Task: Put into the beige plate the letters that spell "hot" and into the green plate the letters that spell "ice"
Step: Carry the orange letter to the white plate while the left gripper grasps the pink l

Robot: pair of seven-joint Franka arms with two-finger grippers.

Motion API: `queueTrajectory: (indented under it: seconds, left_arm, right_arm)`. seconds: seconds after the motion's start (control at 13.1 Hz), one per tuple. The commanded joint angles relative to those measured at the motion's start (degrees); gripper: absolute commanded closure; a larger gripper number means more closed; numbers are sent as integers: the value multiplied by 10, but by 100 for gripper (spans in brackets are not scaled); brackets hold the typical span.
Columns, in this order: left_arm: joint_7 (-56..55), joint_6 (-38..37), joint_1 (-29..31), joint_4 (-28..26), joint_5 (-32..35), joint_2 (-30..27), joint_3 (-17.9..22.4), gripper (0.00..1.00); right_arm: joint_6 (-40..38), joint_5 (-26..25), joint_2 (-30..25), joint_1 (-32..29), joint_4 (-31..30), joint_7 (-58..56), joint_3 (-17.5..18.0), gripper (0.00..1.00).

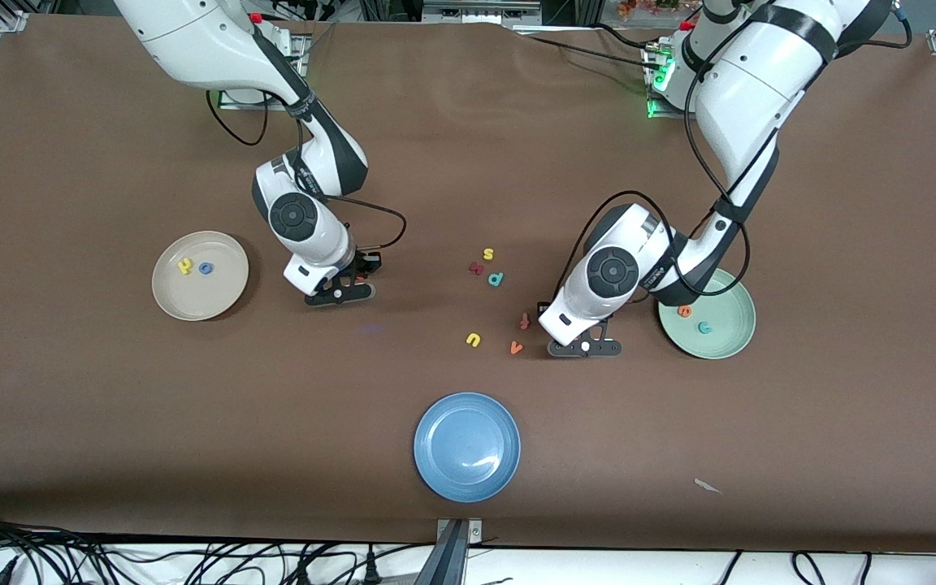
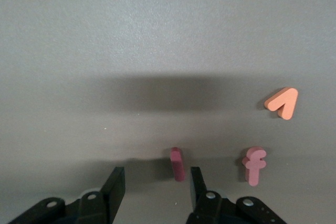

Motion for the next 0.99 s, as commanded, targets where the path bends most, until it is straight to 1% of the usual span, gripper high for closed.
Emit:
queueTrajectory:
  seconds: [0.0, 0.08, 0.15, 0.23, 0.3, 0.46, 0.53, 0.61, 0.76, 0.91]
  left_arm:
    - [1, -5, -5, 15, 17, 19, 0, 47]
    - [1, -5, -5, 15, 18, 24, 0, 48]
    - [1, -5, -5, 15, 18, 26, 0, 47]
    - [0, -5, -5, 15, 18, 26, 0, 50]
    - [0, -5, -6, 15, 18, 26, 0, 53]
    - [0, -5, -5, 15, 17, 26, 0, 75]
    - [0, -5, -5, 15, 17, 24, 0, 91]
    - [0, -5, -5, 15, 15, 23, 0, 98]
    - [-3, -5, -3, 15, 15, 19, 0, 100]
    - [-7, -6, 2, 16, 14, 14, 0, 100]
  right_arm:
    - [-1, 2, 8, 4, 8, 3, 0, 89]
    - [-2, 2, 5, 4, 8, 2, -1, 91]
    - [-4, 3, 0, 3, 8, 1, -3, 91]
    - [-21, 3, -9, 1, 11, 1, -10, 91]
    - [-44, 4, -25, 1, 15, 1, -25, 91]
    - [-118, 4, -59, 0, 29, 1, -49, 91]
    - [-155, 4, -76, 0, 34, -4, -68, 91]
    - [-186, 2, -90, 0, 35, -6, -92, 91]
    - [-226, 0, -103, 0, 33, -29, -130, 91]
    - [-250, -1, -104, 0, 29, -77, -180, 91]
